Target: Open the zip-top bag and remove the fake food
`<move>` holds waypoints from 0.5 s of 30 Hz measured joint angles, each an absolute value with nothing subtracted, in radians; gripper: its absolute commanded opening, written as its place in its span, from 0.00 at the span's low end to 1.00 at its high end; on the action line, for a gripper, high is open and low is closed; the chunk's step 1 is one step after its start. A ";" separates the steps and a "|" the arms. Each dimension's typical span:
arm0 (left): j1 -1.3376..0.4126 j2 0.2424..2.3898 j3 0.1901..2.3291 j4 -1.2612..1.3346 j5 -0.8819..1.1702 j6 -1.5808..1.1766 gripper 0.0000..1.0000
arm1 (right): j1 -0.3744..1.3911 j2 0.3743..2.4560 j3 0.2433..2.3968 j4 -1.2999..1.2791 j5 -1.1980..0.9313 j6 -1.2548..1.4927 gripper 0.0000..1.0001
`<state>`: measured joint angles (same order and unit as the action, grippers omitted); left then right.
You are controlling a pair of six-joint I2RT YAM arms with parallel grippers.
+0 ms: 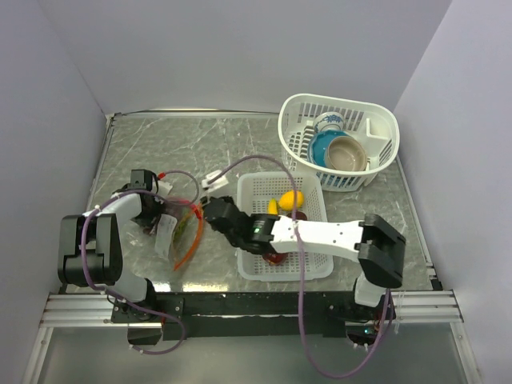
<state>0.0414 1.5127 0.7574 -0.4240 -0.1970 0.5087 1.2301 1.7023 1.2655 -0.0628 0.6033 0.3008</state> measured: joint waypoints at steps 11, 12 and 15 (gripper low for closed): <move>0.041 1.485 0.810 -0.611 0.007 0.462 0.01 | 1.071 1.556 1.045 -0.238 0.855 0.486 1.00; 0.041 1.485 0.810 -0.614 0.012 0.459 0.01 | 1.076 1.562 1.055 -0.271 0.878 0.511 1.00; 0.041 1.488 0.807 -0.606 0.010 0.457 0.01 | 1.085 1.575 1.082 -0.318 0.918 0.549 1.00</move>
<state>0.0414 1.4879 0.8070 -0.6064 0.0105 0.4572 1.0851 1.5749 1.0821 -0.3180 0.9176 0.5491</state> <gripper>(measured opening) 0.016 0.997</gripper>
